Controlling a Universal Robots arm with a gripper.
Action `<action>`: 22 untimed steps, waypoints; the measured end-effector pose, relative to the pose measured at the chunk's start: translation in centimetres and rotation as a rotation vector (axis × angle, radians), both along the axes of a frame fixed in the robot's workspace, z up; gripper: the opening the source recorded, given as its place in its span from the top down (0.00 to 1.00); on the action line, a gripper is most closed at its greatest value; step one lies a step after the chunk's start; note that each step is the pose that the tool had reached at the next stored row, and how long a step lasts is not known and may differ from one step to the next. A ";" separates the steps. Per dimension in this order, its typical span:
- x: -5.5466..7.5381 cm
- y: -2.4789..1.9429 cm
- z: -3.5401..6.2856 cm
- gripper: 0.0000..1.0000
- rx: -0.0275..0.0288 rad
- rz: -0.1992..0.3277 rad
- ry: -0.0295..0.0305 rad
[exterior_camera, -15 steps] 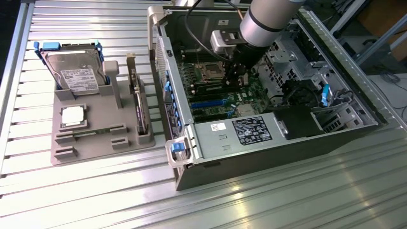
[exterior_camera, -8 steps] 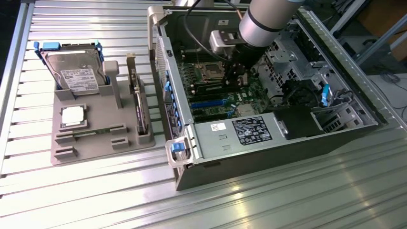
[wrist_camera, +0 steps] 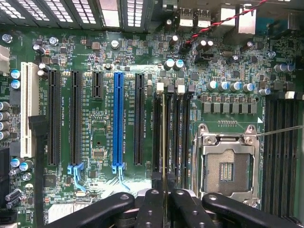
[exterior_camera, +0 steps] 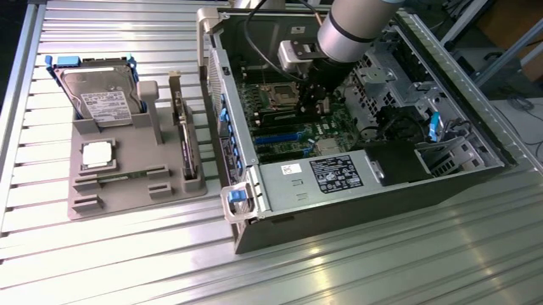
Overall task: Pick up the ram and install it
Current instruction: 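Insert the ram into the slot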
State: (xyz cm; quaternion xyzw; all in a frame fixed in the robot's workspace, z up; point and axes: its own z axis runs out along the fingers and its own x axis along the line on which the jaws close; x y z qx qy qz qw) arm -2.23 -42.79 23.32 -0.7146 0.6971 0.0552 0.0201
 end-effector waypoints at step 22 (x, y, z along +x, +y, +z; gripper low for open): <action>0.2 0.72 0.97 0.88 -0.0541 0.003 -0.0001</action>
